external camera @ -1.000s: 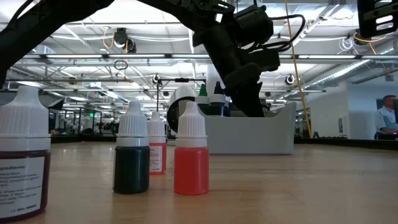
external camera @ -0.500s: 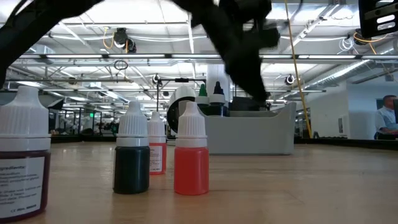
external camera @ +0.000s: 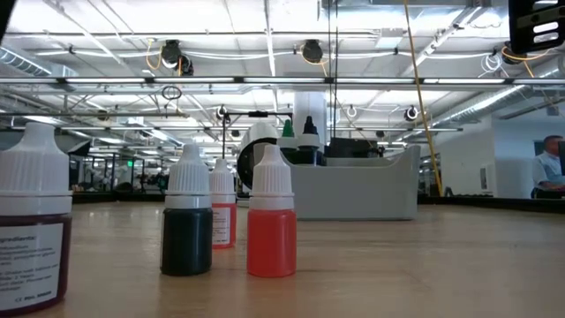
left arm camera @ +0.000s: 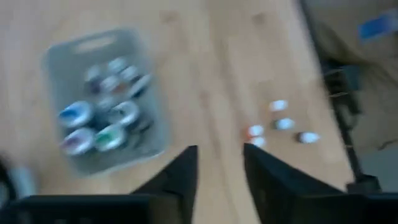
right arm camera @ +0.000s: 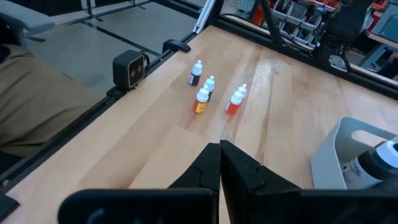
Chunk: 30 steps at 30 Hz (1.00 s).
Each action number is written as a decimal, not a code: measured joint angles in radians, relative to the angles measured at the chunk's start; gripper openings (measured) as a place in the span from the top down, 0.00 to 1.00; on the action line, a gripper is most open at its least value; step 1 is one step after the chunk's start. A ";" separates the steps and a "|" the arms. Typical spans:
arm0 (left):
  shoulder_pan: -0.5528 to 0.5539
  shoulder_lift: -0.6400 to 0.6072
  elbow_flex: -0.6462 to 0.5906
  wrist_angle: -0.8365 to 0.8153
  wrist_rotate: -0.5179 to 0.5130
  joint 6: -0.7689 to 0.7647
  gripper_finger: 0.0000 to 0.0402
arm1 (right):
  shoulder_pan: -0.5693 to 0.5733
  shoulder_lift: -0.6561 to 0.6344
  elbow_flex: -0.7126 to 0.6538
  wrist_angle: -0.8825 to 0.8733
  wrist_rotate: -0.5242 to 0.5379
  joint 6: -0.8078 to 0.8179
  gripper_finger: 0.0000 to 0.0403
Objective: Pick & Place food coloring
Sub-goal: Put the orange food coloring bottle into the gray bin
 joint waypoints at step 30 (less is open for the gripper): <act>-0.404 -0.470 -1.603 1.977 -0.785 -0.015 0.97 | -0.238 0.453 0.526 -0.209 -0.134 0.059 1.00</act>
